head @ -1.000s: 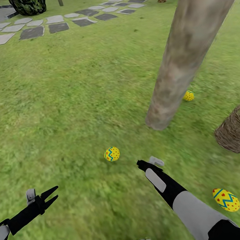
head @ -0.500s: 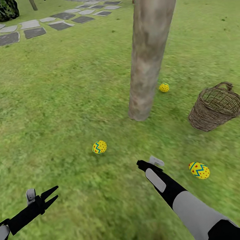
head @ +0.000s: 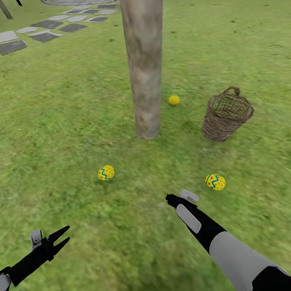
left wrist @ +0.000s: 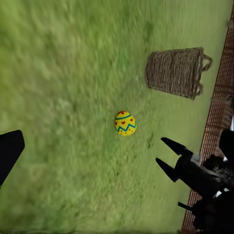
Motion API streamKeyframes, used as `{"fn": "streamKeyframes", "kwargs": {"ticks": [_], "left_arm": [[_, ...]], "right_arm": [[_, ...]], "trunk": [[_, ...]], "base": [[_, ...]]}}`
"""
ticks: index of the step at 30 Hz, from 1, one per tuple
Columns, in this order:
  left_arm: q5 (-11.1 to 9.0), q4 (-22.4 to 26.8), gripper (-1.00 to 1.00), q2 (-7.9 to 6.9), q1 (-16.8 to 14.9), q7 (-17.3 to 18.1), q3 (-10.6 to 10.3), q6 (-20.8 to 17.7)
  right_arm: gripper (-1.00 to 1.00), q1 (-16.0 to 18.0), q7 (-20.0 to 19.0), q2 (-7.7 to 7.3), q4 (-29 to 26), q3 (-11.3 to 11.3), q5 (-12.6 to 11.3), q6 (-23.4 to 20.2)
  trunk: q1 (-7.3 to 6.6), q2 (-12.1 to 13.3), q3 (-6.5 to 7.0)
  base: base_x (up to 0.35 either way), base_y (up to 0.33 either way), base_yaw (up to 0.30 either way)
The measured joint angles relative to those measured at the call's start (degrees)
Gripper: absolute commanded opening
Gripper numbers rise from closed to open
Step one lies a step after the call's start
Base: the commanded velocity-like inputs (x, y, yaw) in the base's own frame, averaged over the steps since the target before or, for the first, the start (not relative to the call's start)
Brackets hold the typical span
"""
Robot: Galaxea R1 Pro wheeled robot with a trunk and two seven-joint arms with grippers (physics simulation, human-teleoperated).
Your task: Take the three Easter eggs out of the wicker basket on the lawn in the garden, then place them on the lawn next to a single tree (choose any tree) so that all three eggs are next to the same tree and none are left in the basket.
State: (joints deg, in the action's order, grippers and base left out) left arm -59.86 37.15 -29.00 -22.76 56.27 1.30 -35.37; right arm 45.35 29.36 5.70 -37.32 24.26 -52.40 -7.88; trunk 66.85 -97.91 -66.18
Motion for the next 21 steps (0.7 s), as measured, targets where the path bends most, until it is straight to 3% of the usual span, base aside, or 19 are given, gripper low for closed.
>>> {"fn": "streamKeyframes", "kwargs": {"ticks": [7,10,15,21], "left_arm": [[0.09,-0.51,1.00,-0.16,0.00,0.54,0.17,-0.05],[0.11,-0.57,1.00,-0.14,0.00,2.38,0.17,-0.05],[0.18,-0.58,1.00,-0.09,0.01,2.94,0.12,-0.05],[0.11,-0.58,1.00,-0.09,0.05,2.96,0.11,-0.05]], "right_arm": [[1.00,0.00,0.00,-0.02,0.06,0.01,0.02,-0.03],[1.00,0.00,0.00,-0.01,0.06,0.00,0.02,-0.03],[1.00,0.00,0.00,0.00,0.06,0.04,0.02,0.04],[1.00,0.00,0.00,0.01,0.06,0.08,0.08,-0.03]], "trunk": [[0.00,0.00,0.00],[0.00,0.00,0.00],[0.00,0.00,0.00],[0.00,0.00,0.00]], "base": [[-0.135,0.000,-0.239],[-0.103,0.000,-0.222],[-0.313,0.000,-0.176],[-0.340,0.000,-0.018]]}}
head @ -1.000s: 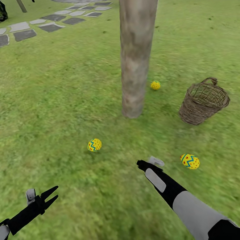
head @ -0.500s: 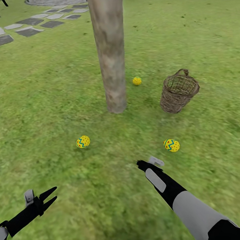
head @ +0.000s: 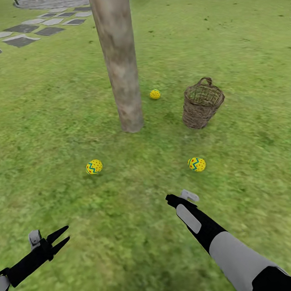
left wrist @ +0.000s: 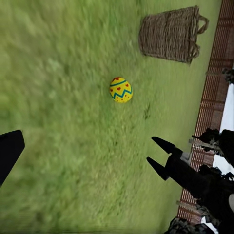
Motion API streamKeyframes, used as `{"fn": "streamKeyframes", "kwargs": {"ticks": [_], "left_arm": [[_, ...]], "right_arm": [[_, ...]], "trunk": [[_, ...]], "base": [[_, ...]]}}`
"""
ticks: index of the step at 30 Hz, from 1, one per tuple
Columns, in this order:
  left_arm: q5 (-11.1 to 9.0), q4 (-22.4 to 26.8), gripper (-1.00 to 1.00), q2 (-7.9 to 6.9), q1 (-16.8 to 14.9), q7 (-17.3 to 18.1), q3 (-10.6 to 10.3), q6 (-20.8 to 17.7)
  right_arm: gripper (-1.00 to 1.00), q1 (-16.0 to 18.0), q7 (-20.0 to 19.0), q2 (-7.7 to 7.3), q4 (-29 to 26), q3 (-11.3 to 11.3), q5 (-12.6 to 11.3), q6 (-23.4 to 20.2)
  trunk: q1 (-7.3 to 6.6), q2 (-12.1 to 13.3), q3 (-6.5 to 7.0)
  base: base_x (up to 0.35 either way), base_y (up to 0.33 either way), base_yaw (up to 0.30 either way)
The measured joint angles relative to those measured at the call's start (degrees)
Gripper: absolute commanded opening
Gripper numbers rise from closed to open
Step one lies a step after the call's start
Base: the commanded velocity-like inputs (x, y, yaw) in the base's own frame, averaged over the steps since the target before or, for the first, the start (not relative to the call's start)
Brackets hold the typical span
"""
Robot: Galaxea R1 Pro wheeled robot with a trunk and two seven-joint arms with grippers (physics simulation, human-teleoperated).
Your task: Take the three Easter eggs out of the wicker basket on the lawn in the garden, then place them on the lawn next to a single tree (choose any tree) so that all three eggs are next to the same tree and none are left in the basket.
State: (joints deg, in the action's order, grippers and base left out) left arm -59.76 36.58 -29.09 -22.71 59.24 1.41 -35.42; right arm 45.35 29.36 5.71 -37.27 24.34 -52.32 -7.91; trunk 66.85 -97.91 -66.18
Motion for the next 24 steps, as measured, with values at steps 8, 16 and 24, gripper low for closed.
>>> {"fn": "streamKeyframes", "kwargs": {"ticks": [8,16,24], "left_arm": [[0.23,0.01,1.00,0.03,0.00,0.00,0.03,0.00],[0.49,0.02,1.00,0.09,-0.01,-0.40,-0.03,0.12],[0.72,0.17,1.00,1.93,-0.01,-1.98,-0.29,0.17]], "right_arm": [[1.00,0.00,0.00,-0.02,-0.09,-0.02,0.03,0.32],[1.00,0.00,0.00,0.00,-0.09,0.00,0.03,0.51],[1.00,0.00,0.16,-0.12,-0.02,0.01,0.10,0.22]], "trunk": [[0.00,0.00,0.00],[0.00,0.00,0.26],[0.00,0.00,0.29]], "base": [[-0.341,0.000,0.000],[-0.196,0.000,0.000],[-0.009,0.000,0.000]]}}
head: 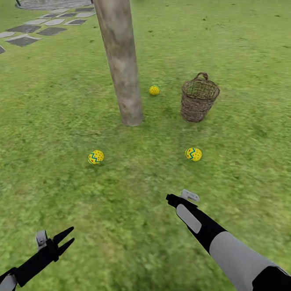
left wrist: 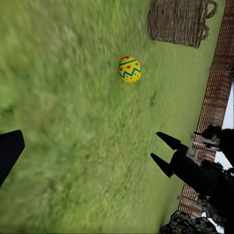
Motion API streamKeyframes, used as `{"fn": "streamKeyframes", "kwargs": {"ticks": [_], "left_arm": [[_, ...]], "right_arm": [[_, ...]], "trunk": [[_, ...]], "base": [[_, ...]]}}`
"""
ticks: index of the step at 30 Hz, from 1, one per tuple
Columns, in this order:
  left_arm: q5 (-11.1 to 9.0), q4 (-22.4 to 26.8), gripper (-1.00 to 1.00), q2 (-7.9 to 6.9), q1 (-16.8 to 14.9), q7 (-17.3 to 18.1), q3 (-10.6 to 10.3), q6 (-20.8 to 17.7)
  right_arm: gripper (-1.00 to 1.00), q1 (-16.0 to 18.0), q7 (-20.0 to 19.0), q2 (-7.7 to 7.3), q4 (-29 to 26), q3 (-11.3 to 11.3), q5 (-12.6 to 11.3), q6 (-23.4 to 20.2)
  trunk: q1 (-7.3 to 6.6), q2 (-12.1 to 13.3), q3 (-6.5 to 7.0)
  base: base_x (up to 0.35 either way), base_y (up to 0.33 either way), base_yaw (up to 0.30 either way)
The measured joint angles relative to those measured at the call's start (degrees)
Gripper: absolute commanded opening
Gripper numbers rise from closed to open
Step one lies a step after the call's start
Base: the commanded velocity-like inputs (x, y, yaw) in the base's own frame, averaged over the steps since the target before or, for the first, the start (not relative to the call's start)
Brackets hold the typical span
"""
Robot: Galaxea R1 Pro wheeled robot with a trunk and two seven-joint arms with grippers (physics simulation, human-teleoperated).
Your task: Take the three Easter eggs out of the wicker basket on the lawn in the garden, then place them on the lawn next to a single tree (choose any tree) so that all three eggs are next to the same tree and none are left in the basket.
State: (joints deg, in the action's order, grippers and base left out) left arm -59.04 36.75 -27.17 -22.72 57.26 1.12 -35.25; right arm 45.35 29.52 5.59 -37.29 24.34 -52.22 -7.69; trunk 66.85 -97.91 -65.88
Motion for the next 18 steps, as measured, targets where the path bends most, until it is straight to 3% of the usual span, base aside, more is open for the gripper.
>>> {"fn": "streamKeyframes", "kwargs": {"ticks": [4,12,14,18], "left_arm": [[0.07,0.18,1.00,2.06,-0.03,-3.51,-0.09,0.06],[0.28,0.33,1.00,2.46,0.01,-7.32,-0.25,0.16],[1.76,0.42,1.00,2.52,0.01,-11.20,-0.59,0.23],[7.84,0.12,1.00,2.55,-0.03,-17.72,-1.01,0.80]], "right_arm": [[1.00,0.00,0.23,-0.04,0.02,0.00,0.01,0.13],[1.00,-0.02,2.18,-0.29,0.44,0.09,0.18,0.22],[1.00,0.00,2.32,-1.24,0.63,0.15,0.19,0.18],[1.00,-0.10,2.18,-3.42,1.19,0.83,0.17,-0.16]], "trunk": [[0.00,0.00,0.01],[0.00,0.00,0.61],[0.00,0.00,0.80],[0.00,0.00,1.17]], "base": [[0.000,0.000,0.000],[0.000,0.000,0.000],[0.000,0.000,0.000],[0.000,0.000,0.000]]}}
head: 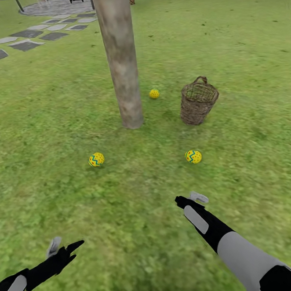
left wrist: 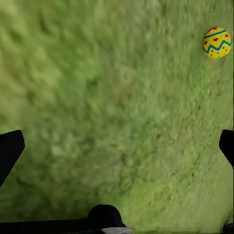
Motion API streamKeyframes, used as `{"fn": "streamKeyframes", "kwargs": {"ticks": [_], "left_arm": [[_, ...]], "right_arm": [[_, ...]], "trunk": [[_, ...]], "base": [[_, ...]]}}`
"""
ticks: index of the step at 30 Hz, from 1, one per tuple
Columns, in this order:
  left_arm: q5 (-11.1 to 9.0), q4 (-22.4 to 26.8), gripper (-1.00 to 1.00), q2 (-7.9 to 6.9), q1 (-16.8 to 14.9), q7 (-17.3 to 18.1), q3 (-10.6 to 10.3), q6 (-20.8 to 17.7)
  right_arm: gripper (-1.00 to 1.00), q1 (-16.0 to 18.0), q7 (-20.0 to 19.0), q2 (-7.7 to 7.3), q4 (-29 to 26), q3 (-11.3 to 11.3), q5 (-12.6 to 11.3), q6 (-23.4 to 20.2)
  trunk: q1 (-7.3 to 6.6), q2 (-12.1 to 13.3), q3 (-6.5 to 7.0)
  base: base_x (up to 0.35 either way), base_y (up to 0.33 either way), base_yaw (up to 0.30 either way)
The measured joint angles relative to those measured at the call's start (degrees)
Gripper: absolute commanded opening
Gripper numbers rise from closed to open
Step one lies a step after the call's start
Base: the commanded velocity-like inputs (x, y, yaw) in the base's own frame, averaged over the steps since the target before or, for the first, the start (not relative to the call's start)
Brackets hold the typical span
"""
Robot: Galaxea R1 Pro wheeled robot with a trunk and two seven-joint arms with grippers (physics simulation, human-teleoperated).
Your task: Take the three Easter eggs out of the wicker basket on the lawn in the garden, then place them on the lawn next to a single tree (choose any tree) so that all three eggs are next to the same tree and none are left in the basket.
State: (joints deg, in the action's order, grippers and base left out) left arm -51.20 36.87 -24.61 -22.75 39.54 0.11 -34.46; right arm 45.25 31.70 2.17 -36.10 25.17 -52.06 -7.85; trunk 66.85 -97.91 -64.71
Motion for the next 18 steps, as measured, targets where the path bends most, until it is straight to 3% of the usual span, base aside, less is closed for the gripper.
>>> {"fn": "streamKeyframes", "kwargs": {"ticks": [3,5,7,8,10,11,14,18], "left_arm": [[4.56,-0.28,1.00,0.05,0.01,-1.17,-0.42,0.50],[7.80,-1.08,1.00,0.25,0.05,-1.45,-1.08,0.73],[12.35,-3.36,1.00,0.92,0.03,-1.63,-1.61,2.44],[15.78,-5.40,1.00,1.72,0.03,-1.89,-1.79,5.54],[19.29,-7.99,1.00,2.54,0.02,-2.98,-1.84,10.40],[19.84,-8.58,1.00,2.64,0.03,-3.34,-1.84,11.35],[22.00,-14.14,1.00,2.93,0.04,-7.35,-1.88,19.29],[22.40,-19.21,1.00,3.20,0.03,-9.60,-1.90,27.53]], "right_arm": [[1.00,-0.06,-0.27,-0.68,2.49,1.97,-0.04,-0.08],[1.00,-0.08,-0.30,-0.87,4.26,5.52,-0.02,0.16],[1.00,-0.11,-0.37,-0.98,6.28,9.81,-0.08,0.55],[1.00,-0.17,-0.50,-0.96,8.08,11.39,-0.15,0.75],[1.00,-0.44,-0.69,-0.91,11.23,12.30,-0.16,1.73],[1.00,-0.54,-0.76,-0.86,11.96,12.41,-0.15,2.06],[1.00,-1.72,-2.07,-0.68,17.07,12.77,-0.12,4.51],[1.00,-3.06,-2.84,-0.84,20.72,13.73,0.48,7.22]], "trunk": [[0.00,0.00,0.28],[0.00,0.00,0.47],[0.00,0.00,0.65],[0.00,0.00,0.74],[0.00,0.00,0.93],[0.00,0.00,1.03],[0.00,0.00,1.30],[0.00,0.00,1.68]], "base": [[0.000,0.000,0.000],[0.000,0.000,0.000],[0.000,0.000,0.000],[0.000,0.000,0.000],[0.000,0.000,0.000],[0.000,0.000,0.000],[0.000,0.000,0.000],[0.000,0.000,0.000]]}}
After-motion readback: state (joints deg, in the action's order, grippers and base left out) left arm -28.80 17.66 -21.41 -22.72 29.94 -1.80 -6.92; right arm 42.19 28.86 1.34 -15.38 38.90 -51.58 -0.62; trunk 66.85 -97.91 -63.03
